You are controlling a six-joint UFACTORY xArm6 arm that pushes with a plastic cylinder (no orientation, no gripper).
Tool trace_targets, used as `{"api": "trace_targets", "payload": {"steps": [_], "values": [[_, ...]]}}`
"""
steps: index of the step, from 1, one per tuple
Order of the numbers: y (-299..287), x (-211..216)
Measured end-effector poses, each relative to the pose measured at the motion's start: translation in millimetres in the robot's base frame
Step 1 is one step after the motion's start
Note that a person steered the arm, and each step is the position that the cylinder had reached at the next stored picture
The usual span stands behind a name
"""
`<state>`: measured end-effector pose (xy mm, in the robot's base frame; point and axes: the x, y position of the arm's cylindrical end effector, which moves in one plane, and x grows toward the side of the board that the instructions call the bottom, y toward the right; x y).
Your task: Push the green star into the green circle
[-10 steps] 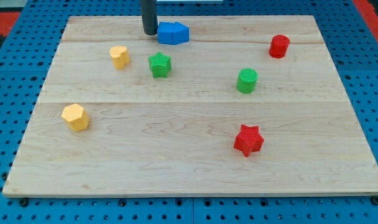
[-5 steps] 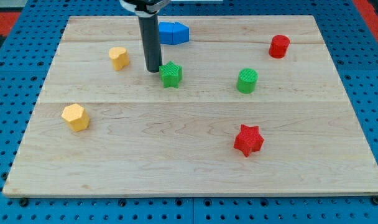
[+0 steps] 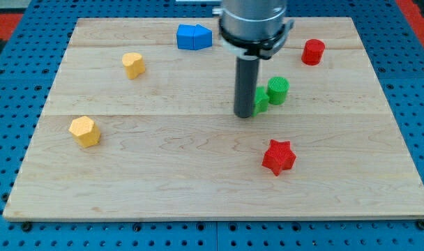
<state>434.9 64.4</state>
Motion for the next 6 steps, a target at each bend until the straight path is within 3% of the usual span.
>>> {"api": "trace_targets", "payload": {"steps": [3, 4, 5, 6], "values": [[-24, -32], [2, -43], [-24, -43], [10, -45]]}}
